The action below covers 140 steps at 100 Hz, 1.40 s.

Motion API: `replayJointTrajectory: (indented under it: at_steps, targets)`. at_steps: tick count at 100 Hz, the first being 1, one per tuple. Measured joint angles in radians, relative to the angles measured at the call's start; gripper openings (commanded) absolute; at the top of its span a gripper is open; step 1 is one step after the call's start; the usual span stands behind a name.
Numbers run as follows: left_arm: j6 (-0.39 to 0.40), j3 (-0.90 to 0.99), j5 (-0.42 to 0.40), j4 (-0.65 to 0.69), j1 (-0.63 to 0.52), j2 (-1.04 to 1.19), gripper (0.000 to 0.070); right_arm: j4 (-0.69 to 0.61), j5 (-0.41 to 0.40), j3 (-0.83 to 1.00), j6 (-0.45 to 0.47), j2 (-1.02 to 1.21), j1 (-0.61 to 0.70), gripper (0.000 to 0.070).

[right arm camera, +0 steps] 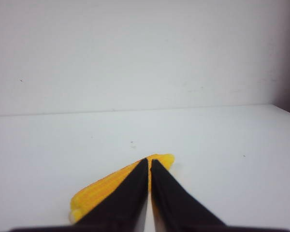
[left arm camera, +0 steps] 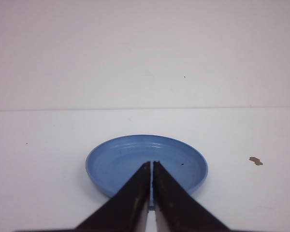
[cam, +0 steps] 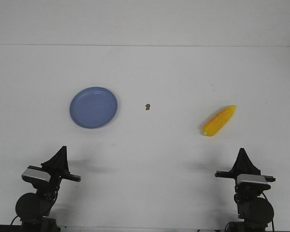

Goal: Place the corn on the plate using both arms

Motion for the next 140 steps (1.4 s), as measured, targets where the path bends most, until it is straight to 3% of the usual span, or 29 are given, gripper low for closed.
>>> replayJointTrajectory:
  at_steps: [76, 98, 122, 140]
  targets:
    - [0.000, 0.000, 0.000, 0.001, 0.000, 0.000, 0.0012, 0.001, 0.000, 0.000, 0.000, 0.000, 0.000, 0.0016]
    - [-0.005, 0.005, 0.000, -0.005, 0.000, 0.000, 0.0012, 0.074, 0.000, 0.002, -0.001, 0.000, 0.000, 0.0016]
    - [-0.076, 0.183, 0.000, -0.132, 0.000, 0.047, 0.0012, -0.123, 0.005, 0.142, -0.001, 0.008, 0.000, 0.0016]
    - [-0.100, 0.388, 0.000, -0.317, 0.000, 0.205, 0.0012, -0.286, 0.024, 0.314, -0.001, 0.111, 0.000, 0.0016]
